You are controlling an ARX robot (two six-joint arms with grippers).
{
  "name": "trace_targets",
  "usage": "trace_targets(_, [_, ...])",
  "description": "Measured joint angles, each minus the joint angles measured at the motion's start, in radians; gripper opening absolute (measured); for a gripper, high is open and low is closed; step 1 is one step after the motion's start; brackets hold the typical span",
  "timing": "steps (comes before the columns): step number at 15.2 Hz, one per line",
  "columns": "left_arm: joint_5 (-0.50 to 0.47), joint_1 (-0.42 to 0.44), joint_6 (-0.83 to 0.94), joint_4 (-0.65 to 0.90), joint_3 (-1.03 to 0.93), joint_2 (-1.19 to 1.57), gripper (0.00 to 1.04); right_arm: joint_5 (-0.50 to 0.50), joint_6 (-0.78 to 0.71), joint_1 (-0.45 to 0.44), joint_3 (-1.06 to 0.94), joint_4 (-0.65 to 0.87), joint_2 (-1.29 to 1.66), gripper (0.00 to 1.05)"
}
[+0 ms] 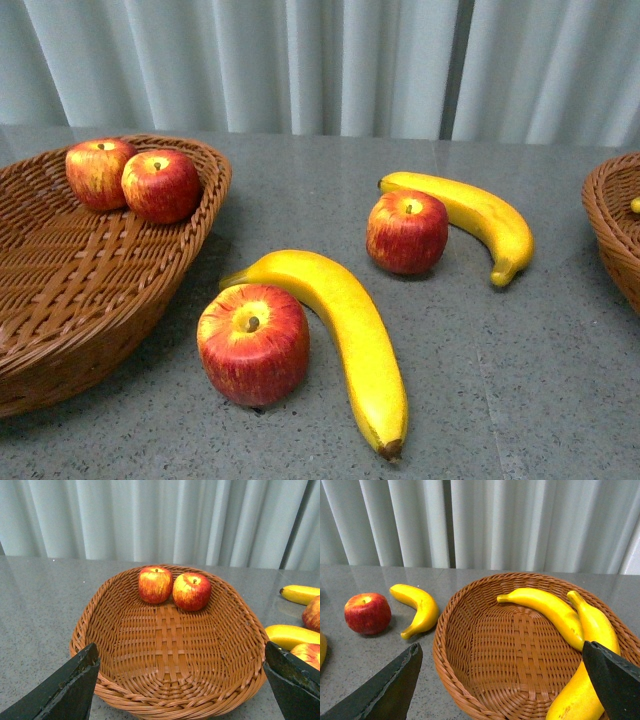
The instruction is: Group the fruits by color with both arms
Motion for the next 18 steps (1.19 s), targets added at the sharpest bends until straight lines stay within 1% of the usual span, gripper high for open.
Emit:
trace_targets(7, [0.000,0.000,0.000,0.000,0.000,0.000,0.98,0.000,0.000,0.000,0.000,0.000,0.000,0.98])
trace_targets(8, [-0.087,-0.032,-0.019,-0.103,0.028,0.029,0.98,0.000,0.000,0.000,0.000,0.000,0.000,0.98])
trace_targets(9, [-0.229,-0.097,-0.047,-0.181,0.087,0.145,0.98,0.000,0.002,0.000,0.000,0.000,0.000,0.98])
trace_targets(10, [-0.278,-0.079,-0.051,-0.090,0.133,0.266,0.98,-0.002,0.001,0.000,0.000,0.001,0.000,0.98])
trace_targets(11, [-0.252,-0.028,-0.036,0.029,0.182,0.355,0.98,0.000,0.001,0.000,0.000,-0.001,0.000,0.98])
trace_targets(12, [-0.207,-0.007,-0.008,0.148,0.243,0.463,0.98,0.000,0.001,0.000,0.000,0.000,0.000,0.98])
trace_targets(13, [-0.136,-0.010,0.030,0.249,0.311,0.590,0.98,0.000,0.002,0.000,0.000,0.000,0.000,0.98])
trace_targets(14, [-0.055,-0.040,0.081,0.322,0.386,0.726,0.98,0.000,0.002,0.000,0.000,0.000,0.000,0.98])
trace_targets(15, [0.026,-0.078,0.131,0.311,0.482,0.861,0.98,0.000,0.002,0.000,0.000,0.000,0.000,0.98])
trace_targets(17, [0.201,-0.176,0.231,0.140,0.648,1.059,0.98,0.000,0.002,0.000,0.000,0.000,0.000,0.98])
trace_targets(18, [0.272,-0.213,0.293,0.084,0.690,1.112,0.98,0.000,0.002,0.000,0.000,0.000,0.000,0.98])
